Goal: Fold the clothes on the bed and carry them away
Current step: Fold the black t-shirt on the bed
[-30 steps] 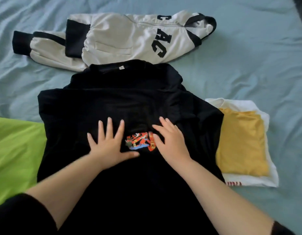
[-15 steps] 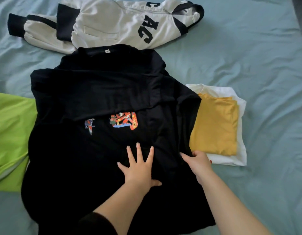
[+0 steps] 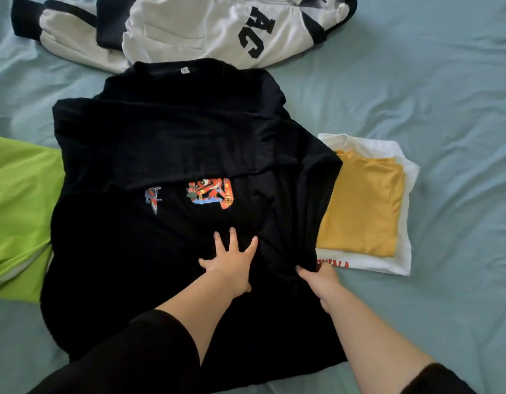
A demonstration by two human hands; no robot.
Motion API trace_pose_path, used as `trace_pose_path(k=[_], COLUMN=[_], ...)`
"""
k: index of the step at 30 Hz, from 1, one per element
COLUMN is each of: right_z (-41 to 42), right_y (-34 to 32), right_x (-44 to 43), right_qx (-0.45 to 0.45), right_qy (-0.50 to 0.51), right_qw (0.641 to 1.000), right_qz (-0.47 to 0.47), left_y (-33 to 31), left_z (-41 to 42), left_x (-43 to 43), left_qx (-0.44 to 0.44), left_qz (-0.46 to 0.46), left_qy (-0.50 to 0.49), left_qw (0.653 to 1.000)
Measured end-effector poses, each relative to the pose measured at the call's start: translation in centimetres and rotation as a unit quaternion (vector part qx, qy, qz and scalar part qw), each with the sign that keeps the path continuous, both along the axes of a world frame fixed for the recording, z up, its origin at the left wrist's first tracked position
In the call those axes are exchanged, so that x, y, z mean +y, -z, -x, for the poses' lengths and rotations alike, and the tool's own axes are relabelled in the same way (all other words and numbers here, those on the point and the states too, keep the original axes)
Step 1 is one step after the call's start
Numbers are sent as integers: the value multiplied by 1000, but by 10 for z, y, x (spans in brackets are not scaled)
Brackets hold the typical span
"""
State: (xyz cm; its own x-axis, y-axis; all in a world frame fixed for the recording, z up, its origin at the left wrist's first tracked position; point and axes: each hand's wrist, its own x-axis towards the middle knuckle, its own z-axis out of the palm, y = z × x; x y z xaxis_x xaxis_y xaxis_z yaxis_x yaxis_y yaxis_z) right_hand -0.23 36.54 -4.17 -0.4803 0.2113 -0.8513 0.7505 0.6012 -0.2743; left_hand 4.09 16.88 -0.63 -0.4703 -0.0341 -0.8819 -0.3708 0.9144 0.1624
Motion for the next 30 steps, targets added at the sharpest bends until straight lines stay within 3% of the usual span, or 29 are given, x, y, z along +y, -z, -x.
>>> trace_pose_path(k=[10, 14, 16, 18, 20, 22, 25, 28, 30], right_z=[4, 4, 6, 7, 9, 16, 29, 33, 33], right_y=[6, -16, -35, -51, -67, -82, -97, -92, -80], right_x=[8, 27, 43, 56, 61, 64, 71, 70, 60], right_qx=[-11, -41, -70, -75, -52, -14, 42, 41, 22], right_qy=[-19, -2, 19, 50, 72, 90, 60, 10, -18], right_qw=[999, 990, 976, 958, 950, 947, 958, 976, 982], right_qz=[36, 136, 204, 271, 300, 308, 278, 212, 188], left_y=[1, -19, -35, -51, -65, -82, -96, -103, -99], left_z=[-3, 0, 4, 5, -2, -8, -5, 0, -2], left_x=[4, 7, 17, 39, 75, 115, 161, 176, 178], left_qx=[19, 20, 43, 136, 280, 368, 348, 297, 268], left_qz=[10, 20, 26, 28, 1, -60, -135, -167, -147], left_qy=[-28, -60, -129, -235, -322, -366, -431, -529, -529], left_qw=[999, 998, 990, 962, 905, 853, 822, 777, 792])
